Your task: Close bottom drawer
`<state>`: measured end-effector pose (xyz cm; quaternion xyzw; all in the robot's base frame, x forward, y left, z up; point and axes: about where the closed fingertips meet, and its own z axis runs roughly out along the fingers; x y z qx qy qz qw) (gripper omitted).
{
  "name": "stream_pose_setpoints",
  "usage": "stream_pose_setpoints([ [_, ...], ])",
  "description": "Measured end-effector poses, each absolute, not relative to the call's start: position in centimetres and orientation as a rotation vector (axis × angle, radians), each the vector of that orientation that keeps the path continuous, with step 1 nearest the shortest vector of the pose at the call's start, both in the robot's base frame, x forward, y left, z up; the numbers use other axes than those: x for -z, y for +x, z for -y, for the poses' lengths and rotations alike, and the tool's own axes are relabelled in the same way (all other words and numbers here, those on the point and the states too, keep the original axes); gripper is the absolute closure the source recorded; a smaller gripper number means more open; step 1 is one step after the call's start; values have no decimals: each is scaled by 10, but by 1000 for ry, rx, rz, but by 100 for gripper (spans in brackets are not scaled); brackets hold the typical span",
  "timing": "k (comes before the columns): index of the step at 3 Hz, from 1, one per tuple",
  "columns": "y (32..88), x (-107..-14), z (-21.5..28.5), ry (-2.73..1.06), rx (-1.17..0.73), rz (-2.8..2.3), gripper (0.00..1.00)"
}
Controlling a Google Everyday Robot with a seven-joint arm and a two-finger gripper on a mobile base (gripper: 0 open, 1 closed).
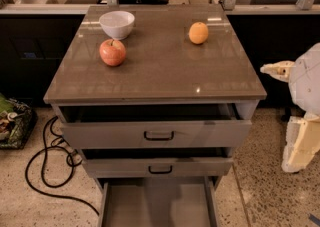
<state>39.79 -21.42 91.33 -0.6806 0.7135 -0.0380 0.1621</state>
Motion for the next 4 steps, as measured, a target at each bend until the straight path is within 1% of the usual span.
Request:
stream_pose_setpoints([
  [2,342,-843,217,-2034,11,-2029,0],
  [3,344,-833,213,-2034,-4,-2029,0],
  [4,346,-795,195,-2036,-9,-2079,0],
])
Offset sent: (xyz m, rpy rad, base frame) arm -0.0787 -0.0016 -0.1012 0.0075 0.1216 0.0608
